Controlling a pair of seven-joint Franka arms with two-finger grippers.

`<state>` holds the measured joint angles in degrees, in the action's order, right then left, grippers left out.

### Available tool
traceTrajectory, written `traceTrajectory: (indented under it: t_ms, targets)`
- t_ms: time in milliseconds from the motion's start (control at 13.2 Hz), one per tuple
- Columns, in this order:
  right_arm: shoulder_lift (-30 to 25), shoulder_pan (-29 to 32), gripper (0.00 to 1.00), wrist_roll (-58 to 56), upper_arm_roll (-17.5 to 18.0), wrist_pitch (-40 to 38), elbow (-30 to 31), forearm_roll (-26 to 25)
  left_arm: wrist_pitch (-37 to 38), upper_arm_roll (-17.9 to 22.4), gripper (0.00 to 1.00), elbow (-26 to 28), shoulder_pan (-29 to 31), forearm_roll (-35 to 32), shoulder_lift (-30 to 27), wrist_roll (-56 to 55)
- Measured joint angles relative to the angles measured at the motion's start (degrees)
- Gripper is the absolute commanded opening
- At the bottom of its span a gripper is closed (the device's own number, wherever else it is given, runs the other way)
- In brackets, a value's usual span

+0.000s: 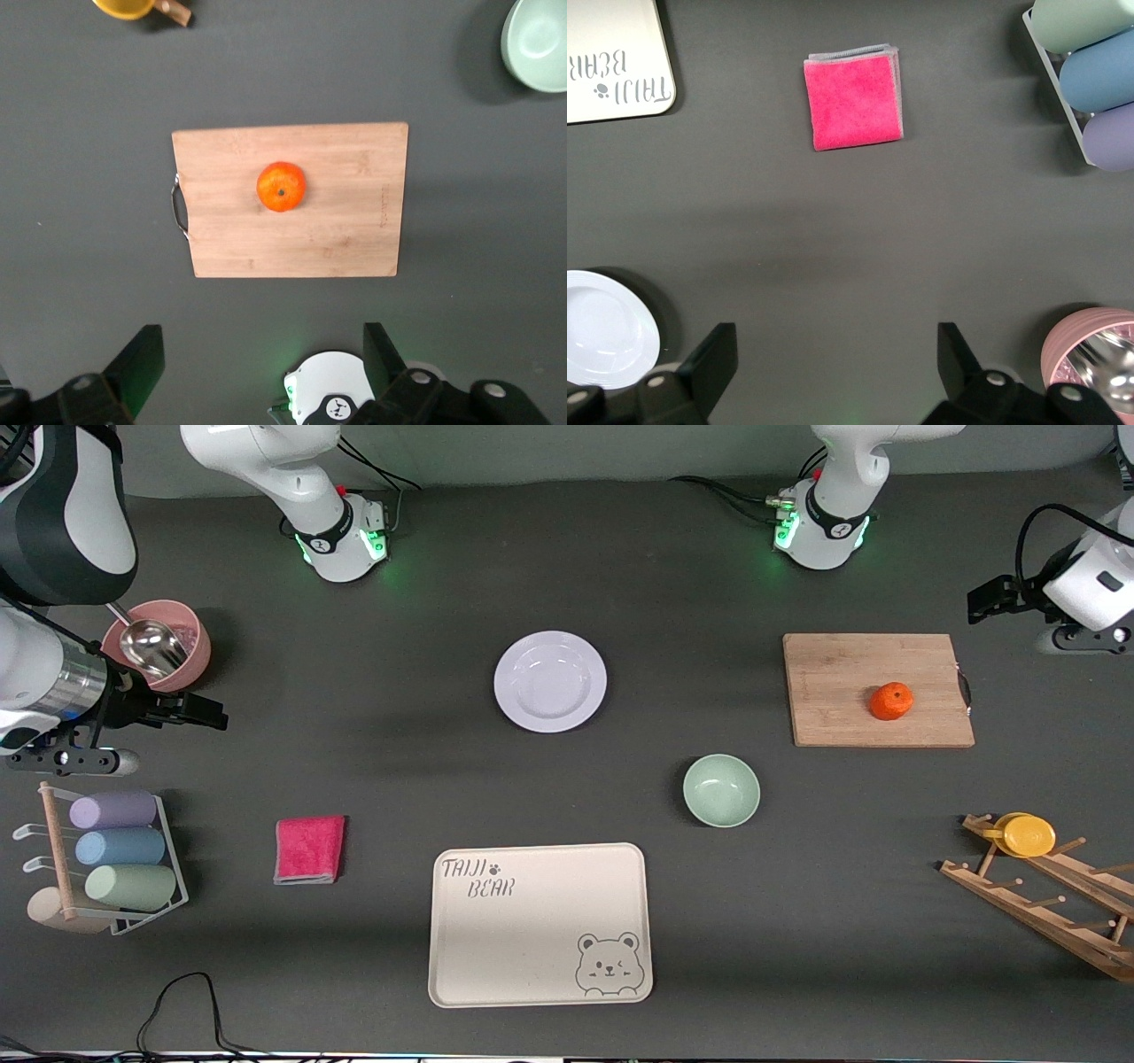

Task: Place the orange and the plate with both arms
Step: 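Move the left gripper toward the orange on the wooden cutting board, then lower the left gripper around the orange and close it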

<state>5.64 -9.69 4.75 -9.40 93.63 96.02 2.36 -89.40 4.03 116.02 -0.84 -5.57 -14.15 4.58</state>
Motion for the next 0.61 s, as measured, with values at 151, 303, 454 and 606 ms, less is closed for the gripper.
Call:
traceTrajectory:
  t_ms: [151,303,454,606]
  targets:
    - [0.00,0.02,1.00,0.00,-0.06,0.94,0.00,0.00,-0.49,0.52,1.00,1.67,0.14,-0.91,-0.60,0.00]
    - [0.00,0.10,1.00,0.00,-0.16,1.34,0.02,0.00,-3.51,0.58,1.00,4.40,0.22,-1.26,-0.75,0.00]
    - [0.05,0.13,1.00,0.00,-0.20,2.21,0.30,0.00,-9.88,0.63,1.00,9.69,0.26,-1.44,-0.67,0.00]
    - [0.06,0.13,1.00,0.00,-0.20,2.55,0.63,0.00,-17.76,0.70,1.00,16.50,0.28,-1.47,-0.51,-0.05]
